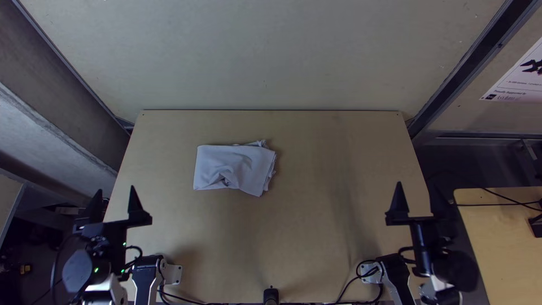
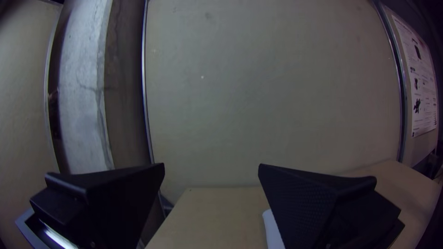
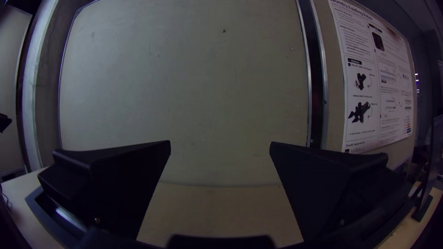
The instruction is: Fold the t-shirt
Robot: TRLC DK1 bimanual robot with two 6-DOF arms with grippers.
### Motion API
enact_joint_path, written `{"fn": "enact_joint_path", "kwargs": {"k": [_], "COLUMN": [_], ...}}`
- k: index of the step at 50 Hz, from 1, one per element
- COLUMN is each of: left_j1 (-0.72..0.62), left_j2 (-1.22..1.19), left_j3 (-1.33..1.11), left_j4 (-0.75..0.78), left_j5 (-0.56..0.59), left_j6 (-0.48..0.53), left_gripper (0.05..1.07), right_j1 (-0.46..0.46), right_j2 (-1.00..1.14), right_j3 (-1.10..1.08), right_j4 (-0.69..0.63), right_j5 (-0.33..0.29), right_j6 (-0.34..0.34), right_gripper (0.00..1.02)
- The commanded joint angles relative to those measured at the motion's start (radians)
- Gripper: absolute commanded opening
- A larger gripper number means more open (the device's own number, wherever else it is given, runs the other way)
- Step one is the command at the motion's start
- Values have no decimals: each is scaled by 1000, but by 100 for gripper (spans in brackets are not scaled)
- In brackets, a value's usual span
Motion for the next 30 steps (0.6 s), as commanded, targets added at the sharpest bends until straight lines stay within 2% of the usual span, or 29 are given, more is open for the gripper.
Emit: {"fn": "enact_joint_path", "kwargs": {"k": [1, 8, 14, 15, 17, 20, 25, 30], "left_j1": [5, 2, -10, -11, -11, -11, -11, -13], "left_j2": [-22, -20, -22, -22, -22, -22, -22, -19], "left_j3": [-101, -247, -362, -382, -405, -435, -509, -524], "left_j4": [88, 232, 298, 309, 312, 312, 377, 372], "left_j5": [7, 12, 13, 13, 13, 13, 13, 29], "left_j6": [-16, -19, -2, -2, -5, -15, -24, -35], "left_gripper": [103, 103, 103, 103, 103, 103, 103, 103], "right_j1": [19, 71, 71, 71, 73, 74, 56, 25], "right_j2": [-11, -11, -11, -11, -11, -9, -6, -6], "right_j3": [-134, -314, -452, -472, -473, -472, -472, -472], "right_j4": [145, 330, 406, 408, 326, 259, 256, 256], "right_j5": [6, 8, 8, 8, 6, 6, 6, 5], "right_j6": [-43, -71, -106, -122, -118, -57, -48, -51], "right_gripper": [99, 98, 99, 99, 99, 99, 99, 99]}}
